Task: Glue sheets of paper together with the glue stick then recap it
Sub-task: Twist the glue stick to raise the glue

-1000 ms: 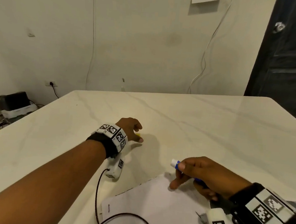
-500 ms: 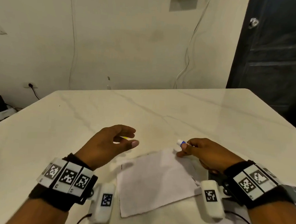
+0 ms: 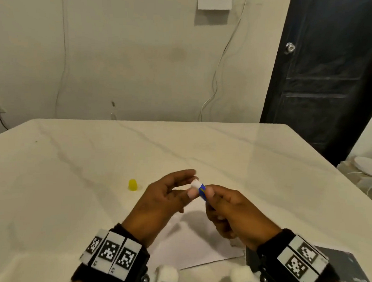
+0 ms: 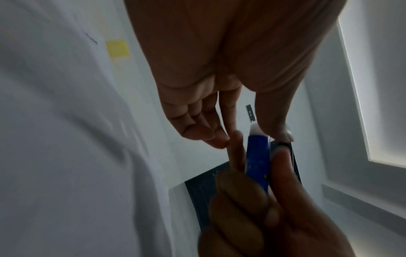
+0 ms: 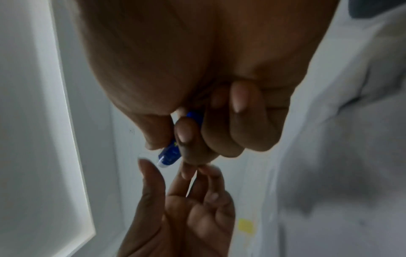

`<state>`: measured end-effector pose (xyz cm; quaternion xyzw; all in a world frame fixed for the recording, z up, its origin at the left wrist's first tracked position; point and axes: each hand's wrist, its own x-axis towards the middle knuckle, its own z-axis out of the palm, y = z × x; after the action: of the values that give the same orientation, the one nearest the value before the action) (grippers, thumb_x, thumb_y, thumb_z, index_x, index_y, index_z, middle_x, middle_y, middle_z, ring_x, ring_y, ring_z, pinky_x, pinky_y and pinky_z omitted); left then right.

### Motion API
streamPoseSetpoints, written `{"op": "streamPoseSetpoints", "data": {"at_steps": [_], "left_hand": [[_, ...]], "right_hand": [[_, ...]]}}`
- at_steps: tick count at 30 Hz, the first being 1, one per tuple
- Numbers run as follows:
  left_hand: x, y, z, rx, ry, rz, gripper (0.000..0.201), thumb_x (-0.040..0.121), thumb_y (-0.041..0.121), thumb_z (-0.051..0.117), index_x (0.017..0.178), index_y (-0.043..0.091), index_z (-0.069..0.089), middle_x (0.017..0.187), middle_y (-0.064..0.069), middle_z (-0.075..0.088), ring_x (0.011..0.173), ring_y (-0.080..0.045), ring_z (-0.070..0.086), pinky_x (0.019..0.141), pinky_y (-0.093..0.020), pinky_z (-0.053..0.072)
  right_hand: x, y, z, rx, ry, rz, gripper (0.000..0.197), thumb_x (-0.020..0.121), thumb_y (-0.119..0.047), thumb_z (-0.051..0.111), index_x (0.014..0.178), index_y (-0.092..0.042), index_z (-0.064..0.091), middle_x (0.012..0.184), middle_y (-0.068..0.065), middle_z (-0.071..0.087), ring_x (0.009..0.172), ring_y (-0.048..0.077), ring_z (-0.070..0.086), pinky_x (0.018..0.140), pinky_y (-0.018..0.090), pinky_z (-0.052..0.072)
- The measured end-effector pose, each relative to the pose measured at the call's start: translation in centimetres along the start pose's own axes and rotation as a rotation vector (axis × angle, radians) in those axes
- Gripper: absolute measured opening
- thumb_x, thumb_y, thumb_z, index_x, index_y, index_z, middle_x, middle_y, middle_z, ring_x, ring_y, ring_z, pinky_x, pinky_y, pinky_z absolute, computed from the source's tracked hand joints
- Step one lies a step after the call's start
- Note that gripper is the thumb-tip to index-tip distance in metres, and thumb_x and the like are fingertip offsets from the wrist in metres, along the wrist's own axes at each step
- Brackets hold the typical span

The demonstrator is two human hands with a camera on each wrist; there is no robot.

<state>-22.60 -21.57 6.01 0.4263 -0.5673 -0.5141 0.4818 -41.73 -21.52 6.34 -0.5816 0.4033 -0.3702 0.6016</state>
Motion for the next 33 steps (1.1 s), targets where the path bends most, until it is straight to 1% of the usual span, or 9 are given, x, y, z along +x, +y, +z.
{"op": "streamPoseSetpoints", "data": {"at_steps": [1,3,5,9,12,16,23,29,33], "left_hand": [[-0.1,-0.4,0.3,0.000,-0.050,0.001,0.041,0.080,0.031,0.075,0.119,0.024,0.067,0.115,0.003,0.072,0.083,-0.010,0.065,0.069,-0.025,0.048],[-0.5,-1.0,0.6,-0.028,-0.122,0.032,0.036,0.082,0.032,0.074,0.115,0.019,0.070,0.111,0.001,0.072,0.080,-0.010,0.059,0.068,-0.025,0.046],[-0.6,-1.1,0.7,-0.057,-0.093,0.057,0.031,0.083,0.031,0.073,0.110,0.015,0.072,0.112,0.001,0.073,0.082,-0.009,0.060,0.067,-0.023,0.047],[-0.3,-1.1,-0.2,-0.158,0.083,0.055,0.036,0.070,0.029,0.073,0.103,0.014,0.073,0.103,0.002,0.076,0.070,-0.004,0.062,0.070,-0.025,0.048],[-0.3,-1.2,-0.2,-0.175,0.118,0.087,0.033,0.067,0.030,0.075,0.098,0.019,0.076,0.097,0.001,0.076,0.067,-0.008,0.060,0.071,-0.027,0.051],[-0.6,-1.3,0.5,-0.205,0.116,0.120,0.028,0.068,0.027,0.075,0.094,0.019,0.078,0.094,-0.001,0.076,0.068,-0.011,0.060,0.066,-0.024,0.051],[-0.7,-1.2,1.0,-0.213,0.094,0.148,0.026,0.069,0.028,0.074,0.093,0.018,0.078,0.094,-0.004,0.076,0.072,-0.012,0.063,0.070,-0.022,0.054],[-0.6,-1.4,0.6,-0.222,0.123,0.121,0.031,0.071,0.032,0.073,0.098,0.018,0.076,0.095,-0.003,0.075,0.075,-0.015,0.065,0.074,-0.024,0.054],[-0.6,-1.4,0.7,-0.238,0.092,0.130,0.030,0.072,0.028,0.079,0.099,0.014,0.075,0.097,-0.005,0.075,0.074,-0.014,0.065,0.074,-0.024,0.054]], "right_hand": [[-0.1,0.0,0.5,0.056,-0.037,0.024,0.033,0.095,-0.052,0.047,0.085,-0.033,0.072,0.063,-0.002,0.032,0.055,0.016,0.016,0.050,0.029,0.013],[-0.1,0.1,0.9,0.128,-0.086,0.041,0.035,0.098,-0.049,0.045,0.108,-0.028,0.071,0.064,-0.002,0.032,0.058,0.018,0.015,0.050,0.028,0.014],[-0.1,0.3,0.8,0.162,-0.112,0.031,0.035,0.101,-0.044,0.048,0.123,-0.024,0.066,0.064,-0.001,0.036,0.058,0.019,0.017,0.049,0.028,0.018],[0.5,0.9,0.1,0.156,0.017,-0.084,0.030,0.088,-0.026,0.070,0.114,-0.010,0.067,0.076,0.015,0.062,0.053,0.021,0.043,0.052,0.034,0.045],[0.6,1.3,-0.3,0.122,0.086,-0.141,0.033,0.080,-0.020,0.073,0.110,-0.005,0.069,0.082,0.018,0.069,0.060,0.025,0.056,0.063,0.038,0.055],[0.7,1.7,-0.3,0.094,0.114,-0.172,0.033,0.081,-0.024,0.071,0.106,-0.003,0.069,0.075,0.014,0.067,0.059,0.025,0.059,0.066,0.039,0.057],[0.3,1.2,0.7,0.106,0.105,-0.074,0.051,0.094,-0.048,0.049,0.078,-0.002,0.066,0.059,0.012,0.052,0.043,0.018,0.036,0.044,0.030,0.044],[0.5,1.3,0.6,0.160,0.099,-0.197,0.032,0.084,-0.023,0.068,0.107,-0.001,0.068,0.081,0.017,0.068,0.065,0.027,0.060,0.072,0.043,0.059],[0.5,1.3,0.4,0.137,0.121,-0.208,0.031,0.084,-0.023,0.067,0.103,0.002,0.068,0.075,0.017,0.067,0.059,0.026,0.060,0.067,0.043,0.060]]}}
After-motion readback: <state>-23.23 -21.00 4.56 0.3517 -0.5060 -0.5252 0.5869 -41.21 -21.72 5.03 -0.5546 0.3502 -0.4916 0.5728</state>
